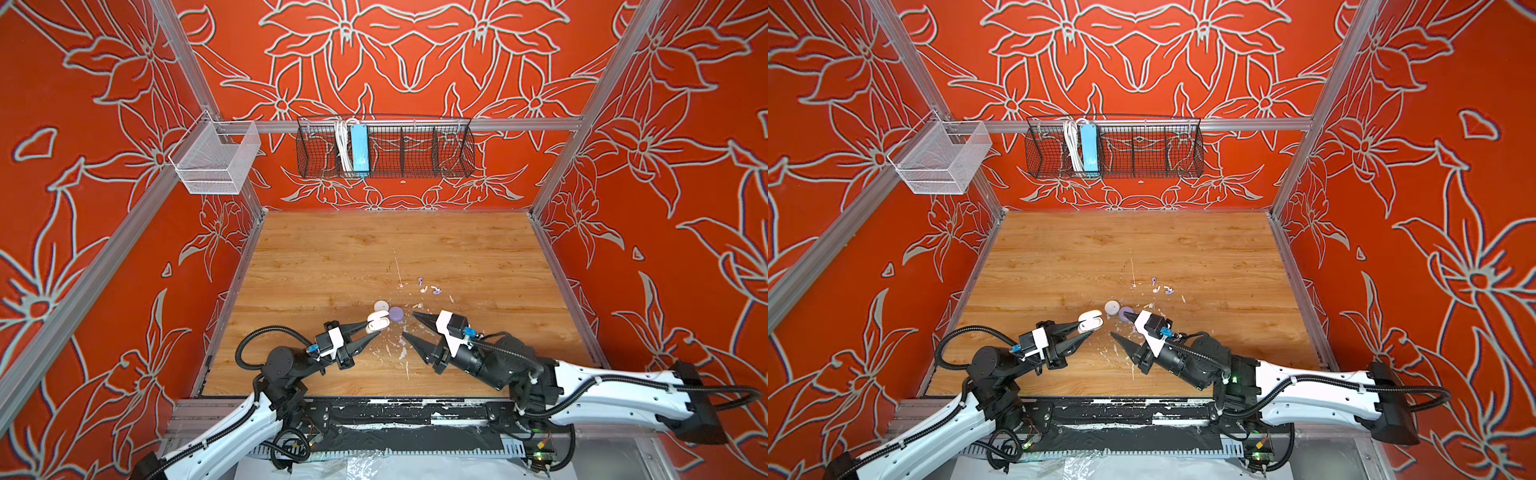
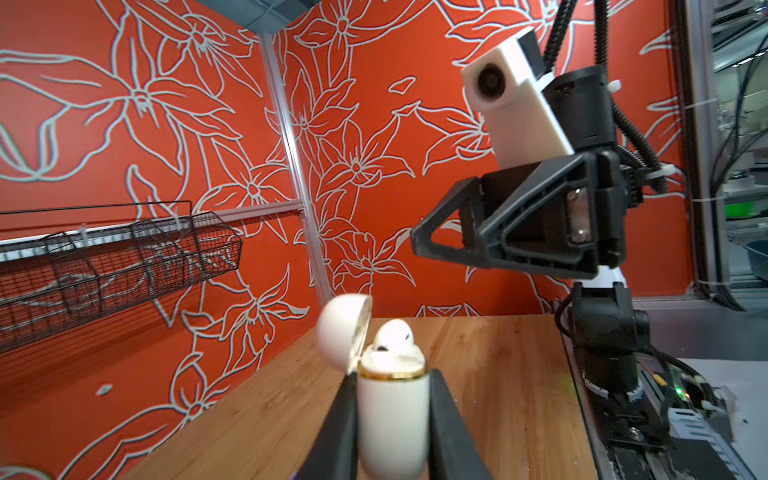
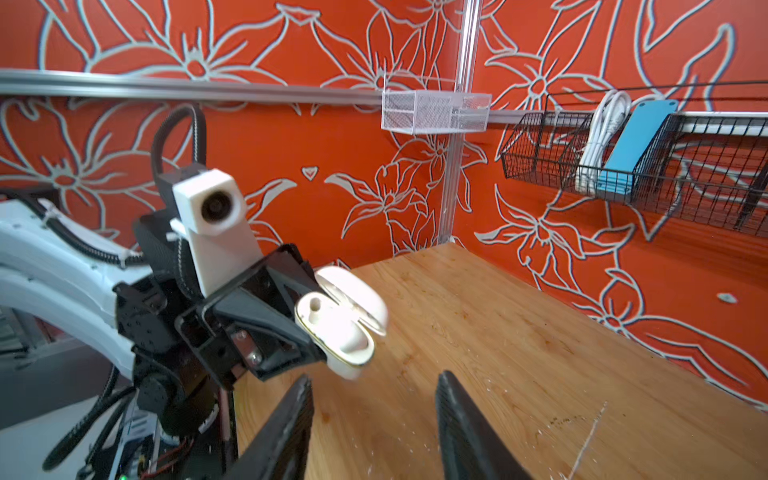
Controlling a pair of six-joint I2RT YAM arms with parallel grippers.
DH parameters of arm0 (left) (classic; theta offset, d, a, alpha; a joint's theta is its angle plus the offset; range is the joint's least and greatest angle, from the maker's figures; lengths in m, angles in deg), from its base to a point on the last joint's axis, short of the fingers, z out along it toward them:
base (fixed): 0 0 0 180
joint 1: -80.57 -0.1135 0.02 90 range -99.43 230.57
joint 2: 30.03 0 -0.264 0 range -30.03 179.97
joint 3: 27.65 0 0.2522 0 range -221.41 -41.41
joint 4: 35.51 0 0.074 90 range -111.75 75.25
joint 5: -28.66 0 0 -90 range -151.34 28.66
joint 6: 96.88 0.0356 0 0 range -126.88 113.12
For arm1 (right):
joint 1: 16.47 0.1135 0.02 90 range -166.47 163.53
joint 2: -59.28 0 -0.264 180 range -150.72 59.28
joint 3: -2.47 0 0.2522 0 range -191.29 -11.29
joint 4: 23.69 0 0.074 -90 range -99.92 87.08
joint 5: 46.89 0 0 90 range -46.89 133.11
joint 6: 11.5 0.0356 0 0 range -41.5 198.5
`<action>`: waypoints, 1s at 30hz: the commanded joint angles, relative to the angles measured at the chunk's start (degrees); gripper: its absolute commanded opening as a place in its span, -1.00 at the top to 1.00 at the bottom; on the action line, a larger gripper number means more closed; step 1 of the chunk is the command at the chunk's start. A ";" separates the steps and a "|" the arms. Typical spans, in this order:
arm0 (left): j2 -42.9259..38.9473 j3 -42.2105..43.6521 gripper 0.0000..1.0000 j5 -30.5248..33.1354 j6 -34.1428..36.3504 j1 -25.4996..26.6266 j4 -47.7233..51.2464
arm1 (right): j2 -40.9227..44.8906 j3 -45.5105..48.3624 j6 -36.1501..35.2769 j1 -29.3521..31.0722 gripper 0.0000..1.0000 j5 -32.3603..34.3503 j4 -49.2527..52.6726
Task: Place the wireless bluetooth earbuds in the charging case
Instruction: 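Withdraw the right gripper from the case toward the scattered earbuds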
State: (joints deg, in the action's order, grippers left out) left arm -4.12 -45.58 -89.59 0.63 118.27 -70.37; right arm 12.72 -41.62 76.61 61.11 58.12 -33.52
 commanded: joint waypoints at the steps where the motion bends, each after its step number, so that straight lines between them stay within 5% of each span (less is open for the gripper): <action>1: 1.64 -1.75 1.00 -6.02 0.64 0.47 -2.47 | -2.15 1.37 -2.37 -0.15 0.01 1.91 8.42; 5: 2.25 -2.69 1.00 -6.96 2.22 0.63 -0.31 | -5.98 1.17 -2.33 -0.32 -0.01 5.93 5.04; 21: 4.98 -3.81 1.00 -7.14 1.73 0.80 -0.16 | -13.14 -1.69 -3.45 -0.76 0.08 2.79 -4.20; 30: 4.74 -4.01 1.00 -5.68 1.37 1.07 0.54 | -19.64 -2.69 -3.90 -0.76 0.15 8.78 -14.33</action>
State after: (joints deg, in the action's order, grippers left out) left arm 1.04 -48.13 -95.74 2.12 118.90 -69.56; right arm -6.14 -42.65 74.00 60.61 63.84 -41.21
